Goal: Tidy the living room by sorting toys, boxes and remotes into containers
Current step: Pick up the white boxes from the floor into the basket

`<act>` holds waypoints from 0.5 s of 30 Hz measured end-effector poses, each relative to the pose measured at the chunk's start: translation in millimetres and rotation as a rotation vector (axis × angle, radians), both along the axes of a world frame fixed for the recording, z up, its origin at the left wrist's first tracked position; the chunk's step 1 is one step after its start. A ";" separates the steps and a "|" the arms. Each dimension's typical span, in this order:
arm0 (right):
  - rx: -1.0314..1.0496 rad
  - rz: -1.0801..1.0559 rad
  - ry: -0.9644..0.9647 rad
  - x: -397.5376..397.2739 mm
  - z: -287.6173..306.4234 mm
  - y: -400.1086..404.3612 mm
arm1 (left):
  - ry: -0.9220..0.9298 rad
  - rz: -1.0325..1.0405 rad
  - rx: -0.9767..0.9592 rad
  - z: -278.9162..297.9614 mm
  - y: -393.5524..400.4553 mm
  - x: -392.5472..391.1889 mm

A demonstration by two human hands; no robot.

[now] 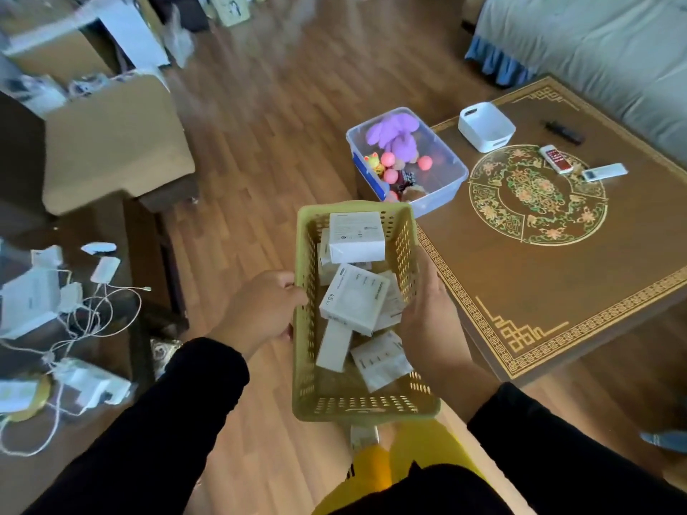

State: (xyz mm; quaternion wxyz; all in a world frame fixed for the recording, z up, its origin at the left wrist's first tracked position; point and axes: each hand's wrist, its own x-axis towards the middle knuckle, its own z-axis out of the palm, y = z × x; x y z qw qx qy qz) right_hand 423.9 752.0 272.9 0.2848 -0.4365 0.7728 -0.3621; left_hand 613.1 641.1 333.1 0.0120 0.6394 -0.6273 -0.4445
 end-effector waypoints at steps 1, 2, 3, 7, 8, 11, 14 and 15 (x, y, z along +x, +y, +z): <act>0.013 0.001 -0.001 1.5 1.4 -9.4 | -0.006 -0.006 0.010 -1.3 -10.9 1.5; 0.022 0.002 0.000 0.9 2.2 -21.3 | -0.011 -0.015 0.018 -2.7 -23.0 0.9; 0.027 0.003 0.004 -0.8 3.1 -31.0 | -0.014 -0.023 0.020 -4.7 -32.5 -0.2; 0.026 0.031 0.032 -19.4 -3.1 -77.1 | 0.008 -0.009 0.046 -9.3 -72.1 -18.1; 0.027 0.041 0.038 -25.5 -5.4 -88.8 | 0.016 -0.001 0.058 -8.9 -81.8 -23.8; 0.040 0.068 0.044 -44.5 -8.0 -124.5 | 0.015 0.017 0.081 -6.1 -113.5 -42.0; -0.006 0.090 0.053 -68.9 -1.4 -173.3 | 0.012 0.039 0.055 -4.4 -158.5 -63.9; -0.012 0.101 0.064 -77.4 0.5 -189.7 | 0.018 0.051 0.051 -4.0 -173.4 -71.8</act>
